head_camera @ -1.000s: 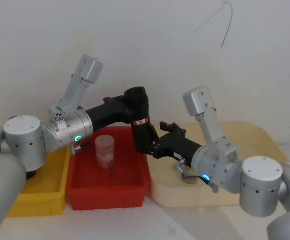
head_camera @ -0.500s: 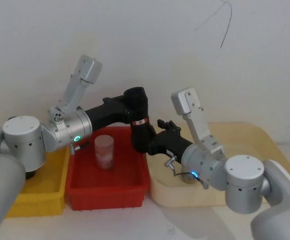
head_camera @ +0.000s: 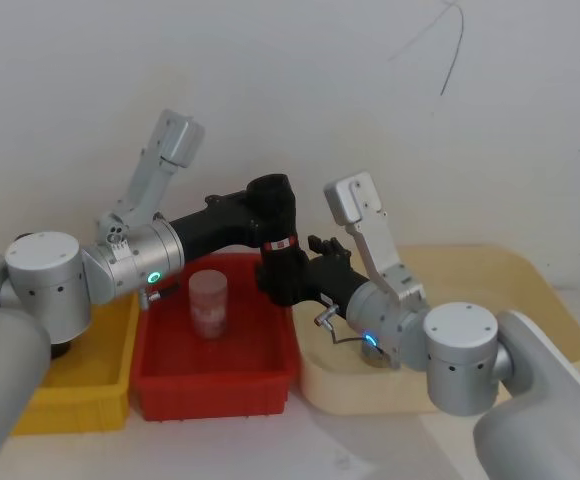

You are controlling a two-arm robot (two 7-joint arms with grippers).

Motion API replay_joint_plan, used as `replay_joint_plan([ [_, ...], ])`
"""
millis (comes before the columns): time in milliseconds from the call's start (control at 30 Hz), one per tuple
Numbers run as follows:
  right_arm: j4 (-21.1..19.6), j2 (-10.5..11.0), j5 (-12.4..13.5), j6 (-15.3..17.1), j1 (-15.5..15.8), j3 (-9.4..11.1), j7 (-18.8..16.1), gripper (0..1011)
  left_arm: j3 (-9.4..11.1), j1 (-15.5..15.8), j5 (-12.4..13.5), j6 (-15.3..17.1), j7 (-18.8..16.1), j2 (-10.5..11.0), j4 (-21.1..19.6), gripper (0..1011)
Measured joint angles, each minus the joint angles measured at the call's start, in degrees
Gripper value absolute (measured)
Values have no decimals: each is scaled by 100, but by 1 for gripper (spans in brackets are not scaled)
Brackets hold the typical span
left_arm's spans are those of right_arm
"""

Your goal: Pick up the garbage bag with the one hand and transfer it to the other hand.

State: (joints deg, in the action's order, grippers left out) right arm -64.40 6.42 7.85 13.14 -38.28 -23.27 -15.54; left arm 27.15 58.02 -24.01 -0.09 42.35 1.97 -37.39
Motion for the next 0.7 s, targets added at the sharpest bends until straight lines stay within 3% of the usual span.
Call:
replay_joint_plan([
  [400, 364, -176, -89, -115, -219, 31, 98, 992, 0, 0, 0, 0, 0, 0, 0, 435],
  [700, 470, -233, -117, -149, -288, 42, 128, 806, 0, 0, 0, 0, 0, 0, 0, 435],
])
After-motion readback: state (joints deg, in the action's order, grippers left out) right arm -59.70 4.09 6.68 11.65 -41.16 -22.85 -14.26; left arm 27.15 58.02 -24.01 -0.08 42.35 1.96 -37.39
